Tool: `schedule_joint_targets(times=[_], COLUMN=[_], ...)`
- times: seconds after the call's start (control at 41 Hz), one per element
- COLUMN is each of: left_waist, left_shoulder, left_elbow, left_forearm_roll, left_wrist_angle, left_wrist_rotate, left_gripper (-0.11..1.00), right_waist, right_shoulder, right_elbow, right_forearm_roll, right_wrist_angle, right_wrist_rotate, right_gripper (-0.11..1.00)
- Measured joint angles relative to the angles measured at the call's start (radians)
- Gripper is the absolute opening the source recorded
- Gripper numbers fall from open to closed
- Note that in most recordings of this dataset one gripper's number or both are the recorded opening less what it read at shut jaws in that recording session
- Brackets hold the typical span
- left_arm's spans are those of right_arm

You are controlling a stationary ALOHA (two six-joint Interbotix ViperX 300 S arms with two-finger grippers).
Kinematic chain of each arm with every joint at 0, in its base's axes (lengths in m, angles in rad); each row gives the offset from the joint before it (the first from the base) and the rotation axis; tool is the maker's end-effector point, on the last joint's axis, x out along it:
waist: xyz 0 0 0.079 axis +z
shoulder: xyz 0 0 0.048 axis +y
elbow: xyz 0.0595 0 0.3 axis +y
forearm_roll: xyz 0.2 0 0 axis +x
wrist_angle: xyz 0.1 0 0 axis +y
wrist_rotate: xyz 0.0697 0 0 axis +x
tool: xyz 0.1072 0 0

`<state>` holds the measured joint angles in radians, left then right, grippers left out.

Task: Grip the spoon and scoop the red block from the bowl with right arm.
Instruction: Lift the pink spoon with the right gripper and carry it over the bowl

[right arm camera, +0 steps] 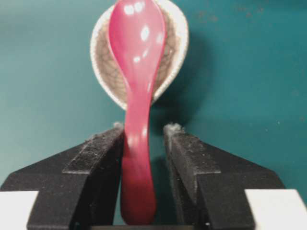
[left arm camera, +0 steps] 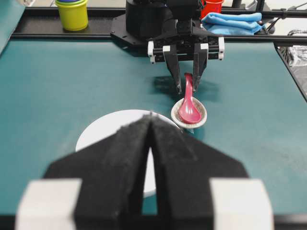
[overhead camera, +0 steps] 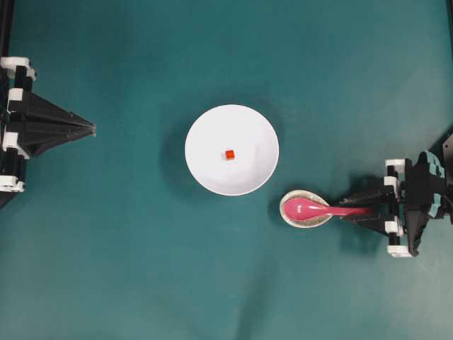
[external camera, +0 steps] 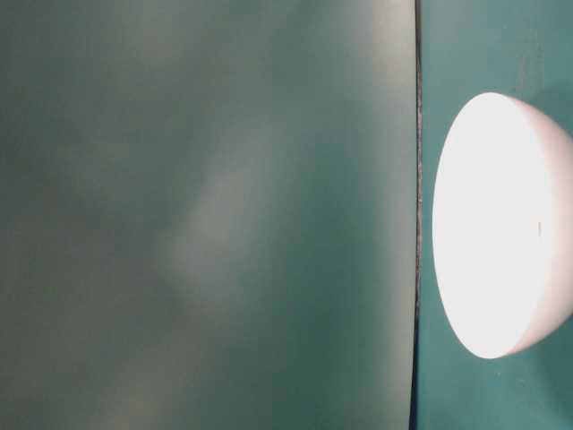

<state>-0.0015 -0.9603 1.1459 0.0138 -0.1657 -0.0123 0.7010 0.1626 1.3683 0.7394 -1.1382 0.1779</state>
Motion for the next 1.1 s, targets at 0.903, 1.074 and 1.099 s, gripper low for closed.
schedule_joint_targets(times=[0.903,1.074,1.099], left_waist=[0.002,-0.005,-0.006], left_shoulder=[0.002,0.0,-0.002], left_elbow=[0.0,-0.002,0.0], left_forearm_roll=[0.0,0.0,0.002], left_wrist_angle=[0.005,0.012,0.012], left_wrist_rotate=[-0.002,-0.002,-0.002], left_gripper=[0.0,0.0,0.0], right_waist=[-0.098,-0.195,-0.216], right_shoulder=[-0.396,-0.552,-0.575], right_elbow=[-0.074,-0.084,-0.089], right_forearm_roll=[0.003,0.003,0.005], right_wrist_angle=[0.296,0.508,0.54], right_wrist_rotate=[-0.201,-0.267,-0.273], right_gripper=[0.2,0.2,0.2])
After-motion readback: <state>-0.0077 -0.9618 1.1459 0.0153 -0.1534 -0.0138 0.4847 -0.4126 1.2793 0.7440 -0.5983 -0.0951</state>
